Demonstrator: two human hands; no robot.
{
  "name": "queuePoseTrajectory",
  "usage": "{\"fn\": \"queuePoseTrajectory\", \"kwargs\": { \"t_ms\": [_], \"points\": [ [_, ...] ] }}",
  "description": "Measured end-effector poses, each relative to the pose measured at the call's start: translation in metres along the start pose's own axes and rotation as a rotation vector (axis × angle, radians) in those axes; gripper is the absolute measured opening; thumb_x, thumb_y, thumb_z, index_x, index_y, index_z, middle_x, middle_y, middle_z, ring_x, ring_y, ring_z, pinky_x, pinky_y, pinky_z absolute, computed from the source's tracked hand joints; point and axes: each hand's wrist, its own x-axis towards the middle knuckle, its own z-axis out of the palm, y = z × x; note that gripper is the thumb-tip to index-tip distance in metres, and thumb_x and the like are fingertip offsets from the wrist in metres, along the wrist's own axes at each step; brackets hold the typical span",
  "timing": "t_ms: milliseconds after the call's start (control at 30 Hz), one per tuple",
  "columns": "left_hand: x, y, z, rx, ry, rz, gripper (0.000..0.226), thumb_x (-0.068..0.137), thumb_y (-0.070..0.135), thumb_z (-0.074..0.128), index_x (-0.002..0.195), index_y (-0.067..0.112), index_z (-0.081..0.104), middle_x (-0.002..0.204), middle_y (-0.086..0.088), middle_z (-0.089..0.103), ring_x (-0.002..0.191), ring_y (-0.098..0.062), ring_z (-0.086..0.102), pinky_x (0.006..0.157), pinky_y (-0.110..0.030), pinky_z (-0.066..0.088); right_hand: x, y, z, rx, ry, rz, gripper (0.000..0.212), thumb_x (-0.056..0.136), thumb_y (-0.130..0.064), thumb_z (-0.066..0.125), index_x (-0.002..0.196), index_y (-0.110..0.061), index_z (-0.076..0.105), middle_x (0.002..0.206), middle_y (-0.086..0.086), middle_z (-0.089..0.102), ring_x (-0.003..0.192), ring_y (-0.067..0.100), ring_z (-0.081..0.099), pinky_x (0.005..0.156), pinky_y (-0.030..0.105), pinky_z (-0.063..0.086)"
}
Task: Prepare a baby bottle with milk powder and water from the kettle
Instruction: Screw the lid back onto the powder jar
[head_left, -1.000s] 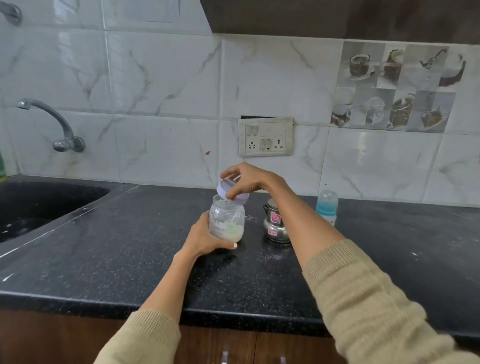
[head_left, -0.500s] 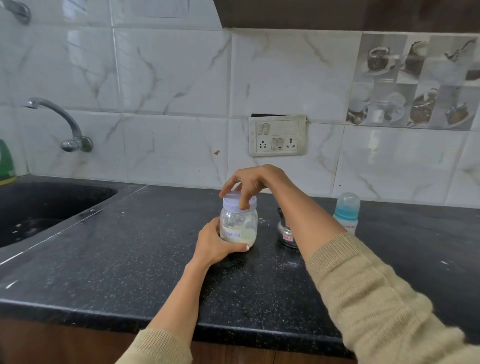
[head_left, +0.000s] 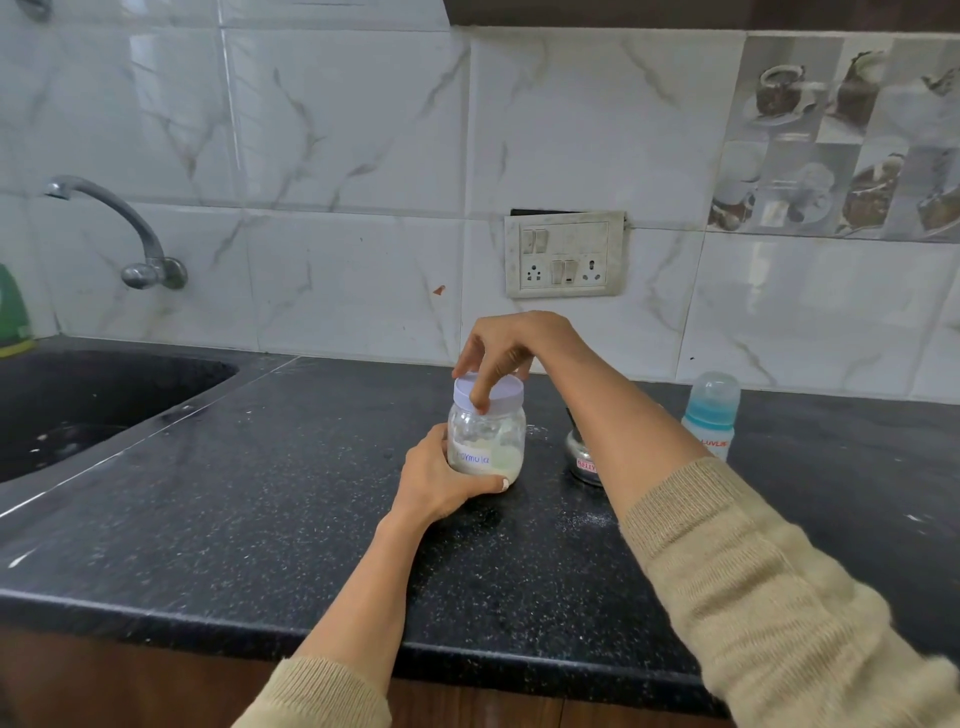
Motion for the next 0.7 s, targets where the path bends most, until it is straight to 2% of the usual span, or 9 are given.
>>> {"fn": "queuePoseTrajectory", "kwargs": {
  "t_ms": [100, 167, 233, 333, 467, 533, 600, 633, 700],
  "points": [
    [0.001, -0.001, 0.000, -0.003, -0.001, 0.001, 0.085, 0.043, 0.044, 0.087, 0.116, 0.025, 0.049, 0.106, 0.010, 0.060, 0.095, -0.009, 0.058, 0.075, -0.022, 0.044, 0.000, -0.002, 0.003, -0.031, 0.049, 0.020, 0.053, 0.055, -0.039, 0.079, 0.108, -0.034, 0.069, 0.114, -0.012, 0.059, 0.103, 0.016, 0.058, 0.062, 0.027, 0.052],
    [0.002, -0.001, 0.000, 0.000, -0.007, -0.001, 0.086, 0.043, 0.045, 0.087, 0.118, 0.025, 0.048, 0.107, 0.010, 0.060, 0.096, -0.009, 0.058, 0.077, -0.024, 0.045, 0.001, -0.003, 0.003, -0.042, 0.026, 0.010, 0.054, 0.059, -0.038, 0.078, 0.112, -0.033, 0.066, 0.116, -0.011, 0.055, 0.102, 0.018, 0.056, 0.059, 0.026, 0.049],
    [0.002, -0.002, 0.000, 0.000, -0.014, 0.001, 0.088, 0.043, 0.045, 0.087, 0.119, 0.026, 0.047, 0.108, 0.010, 0.060, 0.097, -0.010, 0.058, 0.080, -0.025, 0.047, 0.000, -0.004, 0.002, -0.046, -0.024, -0.010, 0.052, 0.062, -0.029, 0.077, 0.112, -0.034, 0.063, 0.121, -0.010, 0.051, 0.106, 0.020, 0.054, 0.065, 0.029, 0.051],
    [0.001, -0.002, 0.000, -0.012, -0.021, 0.003, 0.087, 0.043, 0.044, 0.087, 0.119, 0.026, 0.047, 0.107, 0.011, 0.059, 0.097, -0.010, 0.058, 0.079, -0.025, 0.046, 0.000, -0.002, 0.002, -0.016, -0.104, -0.067, 0.052, 0.063, -0.010, 0.075, 0.104, -0.040, 0.064, 0.122, -0.013, 0.049, 0.114, 0.022, 0.049, 0.086, 0.035, 0.052],
    [0.000, -0.001, -0.001, -0.018, -0.025, 0.001, 0.087, 0.043, 0.044, 0.087, 0.118, 0.026, 0.047, 0.109, 0.008, 0.060, 0.098, -0.010, 0.058, 0.081, -0.027, 0.048, -0.003, 0.009, 0.004, 0.129, -0.150, -0.088, 0.058, 0.062, 0.001, 0.071, 0.099, -0.043, 0.065, 0.095, -0.026, 0.048, 0.103, 0.021, 0.048, 0.074, 0.027, 0.047],
    [0.000, -0.002, -0.001, -0.018, -0.022, -0.004, 0.088, 0.042, 0.044, 0.087, 0.119, 0.025, 0.047, 0.110, 0.007, 0.060, 0.098, -0.012, 0.058, 0.084, -0.030, 0.049, -0.004, 0.011, 0.004, 0.146, -0.126, -0.086, 0.056, 0.062, -0.006, 0.075, 0.101, -0.045, 0.065, 0.104, -0.024, 0.053, 0.106, 0.018, 0.048, 0.079, 0.027, 0.047],
    [-0.001, -0.001, -0.001, -0.021, -0.018, -0.006, 0.089, 0.041, 0.044, 0.087, 0.119, 0.024, 0.048, 0.110, 0.007, 0.061, 0.098, -0.011, 0.059, 0.086, -0.032, 0.050, -0.004, 0.007, 0.003, 0.111, -0.074, -0.047, 0.052, 0.061, -0.022, 0.080, 0.106, -0.045, 0.065, 0.120, -0.016, 0.054, 0.111, 0.016, 0.050, 0.086, 0.030, 0.049],
    [-0.001, -0.001, 0.000, -0.021, -0.016, -0.007, 0.090, 0.040, 0.045, 0.086, 0.119, 0.024, 0.048, 0.109, 0.007, 0.062, 0.098, -0.011, 0.059, 0.086, -0.033, 0.051, -0.003, 0.005, 0.002, 0.086, -0.047, -0.017, 0.051, 0.060, -0.030, 0.082, 0.107, -0.042, 0.066, 0.122, -0.013, 0.055, 0.108, 0.016, 0.053, 0.079, 0.030, 0.052],
    [-0.002, -0.001, 0.000, -0.018, -0.012, -0.007, 0.090, 0.040, 0.046, 0.086, 0.119, 0.024, 0.048, 0.109, 0.007, 0.062, 0.097, -0.011, 0.060, 0.086, -0.034, 0.051, -0.001, -0.003, 0.001, 0.001, -0.001, 0.042, 0.053, 0.057, -0.042, 0.082, 0.108, -0.034, 0.068, 0.115, -0.009, 0.057, 0.088, 0.014, 0.059, 0.053, 0.025, 0.049]
  ]
}}
